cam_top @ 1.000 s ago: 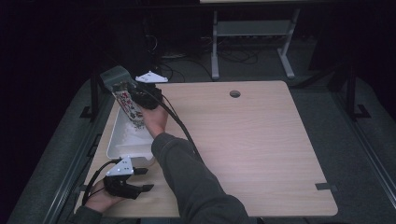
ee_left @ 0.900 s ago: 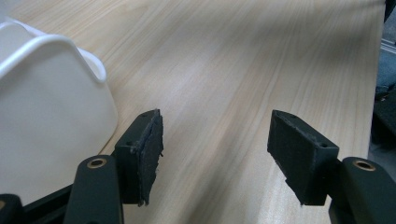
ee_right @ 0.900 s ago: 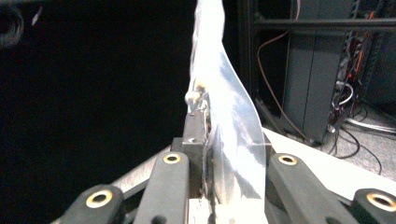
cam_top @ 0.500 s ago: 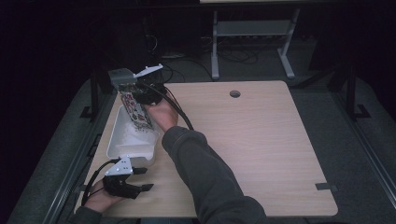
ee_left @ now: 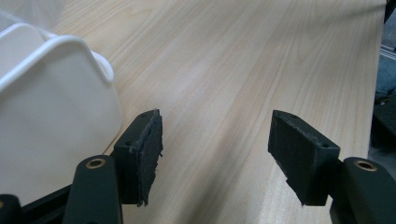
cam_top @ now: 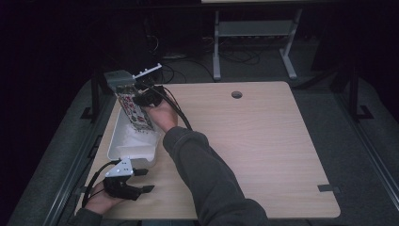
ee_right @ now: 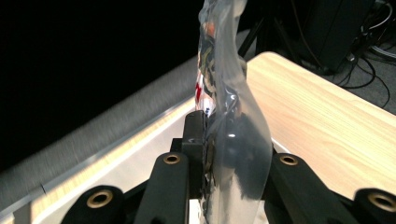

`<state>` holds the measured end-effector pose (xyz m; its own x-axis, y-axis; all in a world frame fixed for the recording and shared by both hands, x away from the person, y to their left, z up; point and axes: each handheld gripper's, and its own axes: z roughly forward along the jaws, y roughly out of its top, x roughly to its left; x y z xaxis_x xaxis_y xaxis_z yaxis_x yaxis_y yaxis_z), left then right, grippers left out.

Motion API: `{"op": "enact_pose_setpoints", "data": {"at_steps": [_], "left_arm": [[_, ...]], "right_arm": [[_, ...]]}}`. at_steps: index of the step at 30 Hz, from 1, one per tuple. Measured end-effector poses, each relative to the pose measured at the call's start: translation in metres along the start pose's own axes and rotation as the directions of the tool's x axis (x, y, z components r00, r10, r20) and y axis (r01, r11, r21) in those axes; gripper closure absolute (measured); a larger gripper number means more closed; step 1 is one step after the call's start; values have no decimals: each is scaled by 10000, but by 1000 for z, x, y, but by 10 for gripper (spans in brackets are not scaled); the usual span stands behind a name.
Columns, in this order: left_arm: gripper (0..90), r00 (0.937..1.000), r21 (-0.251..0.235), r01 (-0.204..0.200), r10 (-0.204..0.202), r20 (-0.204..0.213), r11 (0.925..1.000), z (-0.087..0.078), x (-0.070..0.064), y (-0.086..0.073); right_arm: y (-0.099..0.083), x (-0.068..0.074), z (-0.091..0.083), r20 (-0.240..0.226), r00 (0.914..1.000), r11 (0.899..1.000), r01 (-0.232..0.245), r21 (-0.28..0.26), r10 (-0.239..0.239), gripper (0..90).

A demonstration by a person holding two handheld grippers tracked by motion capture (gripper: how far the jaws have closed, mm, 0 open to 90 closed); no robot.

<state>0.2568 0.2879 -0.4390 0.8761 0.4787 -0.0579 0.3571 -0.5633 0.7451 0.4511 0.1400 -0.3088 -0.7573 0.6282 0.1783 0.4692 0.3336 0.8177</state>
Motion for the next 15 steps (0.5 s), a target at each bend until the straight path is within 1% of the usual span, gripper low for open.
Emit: {"op": "enact_pose_setpoints", "data": {"at_steps": [2,5,8,10,12,14,15], "left_arm": [[346,10000,4,-5,5,-4,10000,0,-1,0],[346,10000,2,-54,54,15,10000,0,-1,1],[346,10000,10,-55,55,33,10000,0,-1,1],[346,10000,22,-40,40,38,10000,0,-1,1],[345,10000,13,-41,41,40,10000,0,-1,1],[345,10000,39,-71,71,69,10000,0,-1,1],[345,9999,57,-49,49,95,10000,1,-1,1]], "right_arm": [[-4,2,-3,124,9997,9991,-183,-392,188,755],[-10,7,-8,488,9983,9961,-280,-839,322,757],[-14,11,-15,711,9964,9884,-360,-1475,469,758],[-15,13,-19,803,9951,9807,-422,-1911,585,758],[-16,14,-22,911,9934,9701,-458,-2382,692,758],[-20,15,-22,931,9916,9554,-595,-2891,900,758],[-23,16,-20,1019,9912,9486,-493,-3125,851,759]]}}
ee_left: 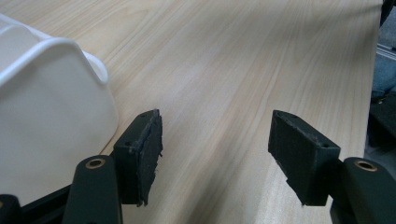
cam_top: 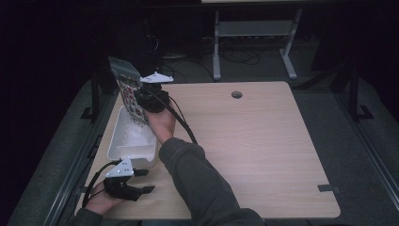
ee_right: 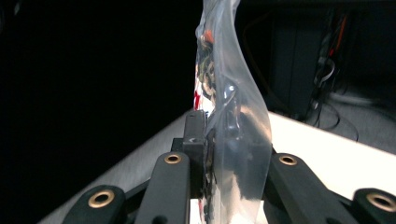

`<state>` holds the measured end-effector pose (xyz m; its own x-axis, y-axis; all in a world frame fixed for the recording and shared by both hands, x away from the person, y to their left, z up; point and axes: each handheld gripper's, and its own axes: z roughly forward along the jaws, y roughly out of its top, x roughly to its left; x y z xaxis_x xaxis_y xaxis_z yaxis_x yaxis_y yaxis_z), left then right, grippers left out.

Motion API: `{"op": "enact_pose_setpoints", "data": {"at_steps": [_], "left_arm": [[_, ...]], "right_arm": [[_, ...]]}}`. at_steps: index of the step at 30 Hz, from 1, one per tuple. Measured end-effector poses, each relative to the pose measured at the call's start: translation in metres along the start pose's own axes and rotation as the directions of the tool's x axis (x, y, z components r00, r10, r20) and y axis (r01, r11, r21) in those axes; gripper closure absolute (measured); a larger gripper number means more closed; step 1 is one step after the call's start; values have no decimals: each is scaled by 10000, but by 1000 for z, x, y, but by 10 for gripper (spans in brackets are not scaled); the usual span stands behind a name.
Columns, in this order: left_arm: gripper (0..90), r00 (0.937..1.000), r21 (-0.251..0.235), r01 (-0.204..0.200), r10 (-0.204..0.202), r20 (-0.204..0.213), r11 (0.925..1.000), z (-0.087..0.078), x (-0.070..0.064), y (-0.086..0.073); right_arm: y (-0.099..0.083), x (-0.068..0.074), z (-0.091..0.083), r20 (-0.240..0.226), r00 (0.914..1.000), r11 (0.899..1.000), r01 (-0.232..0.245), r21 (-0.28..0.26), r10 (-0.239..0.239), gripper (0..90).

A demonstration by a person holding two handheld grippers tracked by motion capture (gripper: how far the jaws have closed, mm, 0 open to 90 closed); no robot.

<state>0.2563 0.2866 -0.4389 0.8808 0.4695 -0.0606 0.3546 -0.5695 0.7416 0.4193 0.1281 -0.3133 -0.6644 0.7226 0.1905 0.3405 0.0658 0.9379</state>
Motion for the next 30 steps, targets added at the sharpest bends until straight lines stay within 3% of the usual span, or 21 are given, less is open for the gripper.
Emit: {"op": "enact_pose_setpoints", "data": {"at_steps": [1,3,10,20,30], "left_arm": [[345,10000,-1,-7,7,2,10000,0,0,0],[345,10000,5,4,-4,-4,10000,0,0,0],[345,10000,48,-1,1,27,10000,1,0,-1],[345,10000,123,-45,45,21,9999,1,0,-1],[345,10000,173,-43,43,13,9998,2,0,-1]], "right_arm": [[-8,2,2,47,10000,9995,-13,-319,15,758],[-13,2,3,60,10000,9992,-47,-393,49,759],[-40,5,11,230,9996,9983,-126,-563,139,758],[-64,0,9,348,9987,9974,-357,-625,379,750],[-67,-2,1,321,9979,9984,569,-7,-569,735]]}}
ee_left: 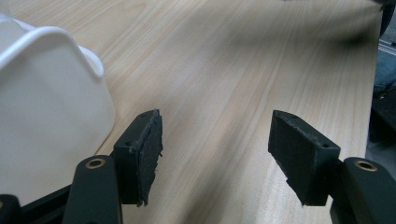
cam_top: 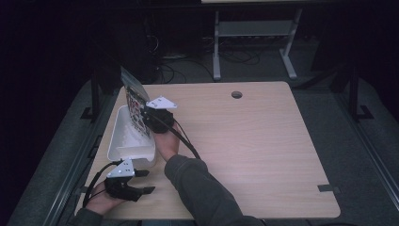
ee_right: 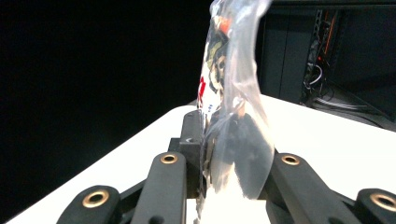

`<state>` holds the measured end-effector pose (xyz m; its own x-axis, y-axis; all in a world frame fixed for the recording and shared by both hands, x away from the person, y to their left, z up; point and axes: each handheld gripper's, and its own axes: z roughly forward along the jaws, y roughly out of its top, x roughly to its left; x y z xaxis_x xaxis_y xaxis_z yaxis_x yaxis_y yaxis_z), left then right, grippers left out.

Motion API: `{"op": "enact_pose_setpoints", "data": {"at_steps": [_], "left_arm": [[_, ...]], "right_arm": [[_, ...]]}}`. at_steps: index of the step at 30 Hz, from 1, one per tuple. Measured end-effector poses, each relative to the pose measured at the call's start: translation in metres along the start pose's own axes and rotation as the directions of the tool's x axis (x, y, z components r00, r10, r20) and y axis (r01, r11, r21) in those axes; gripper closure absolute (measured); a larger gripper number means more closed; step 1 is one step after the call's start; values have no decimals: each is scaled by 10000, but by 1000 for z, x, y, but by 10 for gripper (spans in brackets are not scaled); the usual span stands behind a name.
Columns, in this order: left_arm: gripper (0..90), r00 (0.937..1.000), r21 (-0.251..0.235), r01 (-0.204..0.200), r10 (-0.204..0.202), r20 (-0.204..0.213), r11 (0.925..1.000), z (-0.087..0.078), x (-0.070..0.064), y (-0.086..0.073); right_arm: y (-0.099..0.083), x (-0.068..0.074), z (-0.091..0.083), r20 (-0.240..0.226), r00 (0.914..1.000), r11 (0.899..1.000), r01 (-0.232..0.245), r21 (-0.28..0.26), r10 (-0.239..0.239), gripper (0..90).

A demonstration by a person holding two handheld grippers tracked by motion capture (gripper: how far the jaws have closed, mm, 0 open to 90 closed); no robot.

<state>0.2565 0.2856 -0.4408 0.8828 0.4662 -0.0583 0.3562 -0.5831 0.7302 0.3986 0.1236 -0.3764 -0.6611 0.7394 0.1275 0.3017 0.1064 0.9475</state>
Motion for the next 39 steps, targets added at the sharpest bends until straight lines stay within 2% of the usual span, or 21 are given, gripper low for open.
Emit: {"op": "enact_pose_setpoints", "data": {"at_steps": [6,13,17,21,23,26,34,37,39], "left_arm": [[345,10000,20,4,-4,-11,10000,0,0,0],[345,10000,26,-28,28,-25,10000,0,0,0],[345,10000,28,-31,31,-13,10000,0,0,0],[345,10000,10,-19,19,-10,10000,0,0,0],[346,10000,16,-11,11,-13,10000,0,0,0],[346,10000,28,-25,25,-9,10000,0,0,0],[345,10000,60,-69,69,3,10000,0,0,0],[345,10000,77,-77,77,12,9999,1,-1,0],[345,9999,75,-105,105,16,9999,1,-1,0]], "right_arm": [[-1,0,-4,299,9973,9970,661,412,-674,724],[-4,7,-5,953,9901,9940,993,457,-1033,722],[-5,6,-4,1267,9885,9959,775,473,-830,723],[-5,1,-5,1700,9845,9986,361,386,-421,723],[-6,-1,-6,1697,9854,9994,56,352,-115,723],[-7,-2,-7,1620,9868,9994,-105,334,50,724],[-6,-1,-8,1244,9922,9994,-56,355,12,718],[-5,-5,-8,952,9954,9990,-150,415,110,689],[-5,-9,-9,761,9970,9988,-202,453,167,635]]}}
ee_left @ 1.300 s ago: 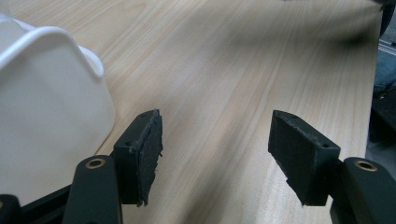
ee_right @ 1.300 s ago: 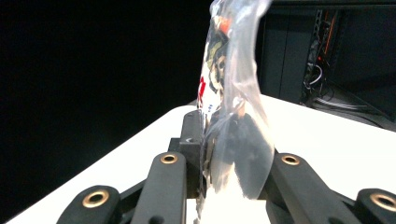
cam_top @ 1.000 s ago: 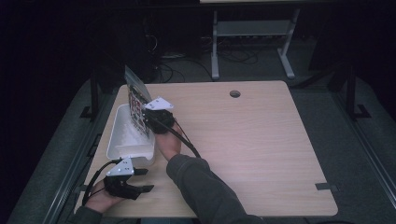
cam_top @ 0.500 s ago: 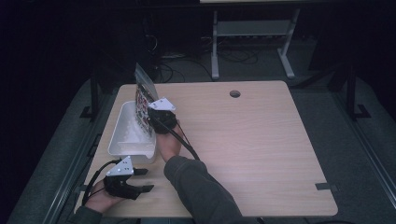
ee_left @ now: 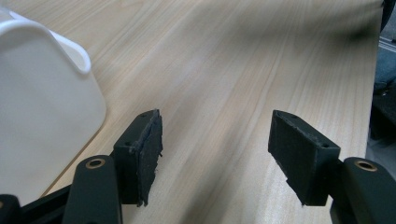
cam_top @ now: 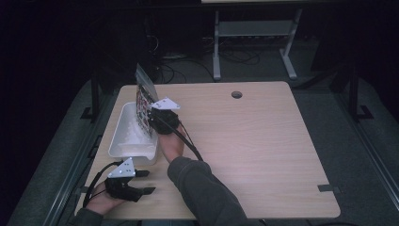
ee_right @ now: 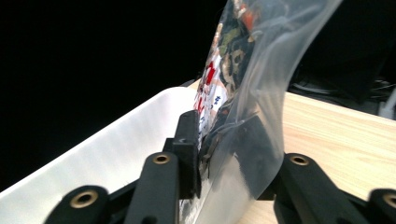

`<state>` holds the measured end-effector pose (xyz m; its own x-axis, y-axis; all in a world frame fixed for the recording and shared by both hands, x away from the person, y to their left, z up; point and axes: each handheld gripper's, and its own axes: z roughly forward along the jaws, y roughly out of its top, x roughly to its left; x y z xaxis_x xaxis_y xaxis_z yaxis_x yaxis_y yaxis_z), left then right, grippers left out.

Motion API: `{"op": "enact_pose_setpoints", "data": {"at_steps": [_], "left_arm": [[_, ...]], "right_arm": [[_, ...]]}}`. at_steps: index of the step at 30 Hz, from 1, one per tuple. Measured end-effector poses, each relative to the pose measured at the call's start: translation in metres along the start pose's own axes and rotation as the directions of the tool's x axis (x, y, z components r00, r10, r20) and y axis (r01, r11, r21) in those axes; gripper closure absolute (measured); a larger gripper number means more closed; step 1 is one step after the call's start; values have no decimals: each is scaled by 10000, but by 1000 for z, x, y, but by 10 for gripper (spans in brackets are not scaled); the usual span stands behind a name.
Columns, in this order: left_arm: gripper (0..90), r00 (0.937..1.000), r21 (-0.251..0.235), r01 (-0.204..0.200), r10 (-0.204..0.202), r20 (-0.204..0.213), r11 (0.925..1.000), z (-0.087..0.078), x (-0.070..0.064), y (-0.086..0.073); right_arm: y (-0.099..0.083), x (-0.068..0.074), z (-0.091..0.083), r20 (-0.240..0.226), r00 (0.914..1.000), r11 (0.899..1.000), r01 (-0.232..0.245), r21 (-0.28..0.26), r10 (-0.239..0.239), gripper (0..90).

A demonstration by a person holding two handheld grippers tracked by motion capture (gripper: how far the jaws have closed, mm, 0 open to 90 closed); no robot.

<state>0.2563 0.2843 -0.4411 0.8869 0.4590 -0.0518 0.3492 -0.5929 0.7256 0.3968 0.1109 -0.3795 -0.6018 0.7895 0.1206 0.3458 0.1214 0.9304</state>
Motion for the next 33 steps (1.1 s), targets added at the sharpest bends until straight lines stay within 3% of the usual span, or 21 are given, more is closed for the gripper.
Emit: {"op": "enact_pose_setpoints", "data": {"at_steps": [2,12,24,33], "left_arm": [[345,10000,2,-10,10,6,10000,0,0,0],[345,10000,-16,-98,98,-13,10000,1,-1,1],[338,9998,-27,-162,162,-67,9999,2,-3,3],[331,9998,4,-210,210,-62,9998,4,-5,5]], "right_arm": [[0,-3,0,-221,9997,9999,-84,117,86,553],[1,-17,-8,-1151,9922,9988,-458,153,472,415],[-5,-36,-28,-2251,9723,9977,-563,386,636,365],[-12,-52,-51,-2621,9631,9973,-492,536,616,347]]}}
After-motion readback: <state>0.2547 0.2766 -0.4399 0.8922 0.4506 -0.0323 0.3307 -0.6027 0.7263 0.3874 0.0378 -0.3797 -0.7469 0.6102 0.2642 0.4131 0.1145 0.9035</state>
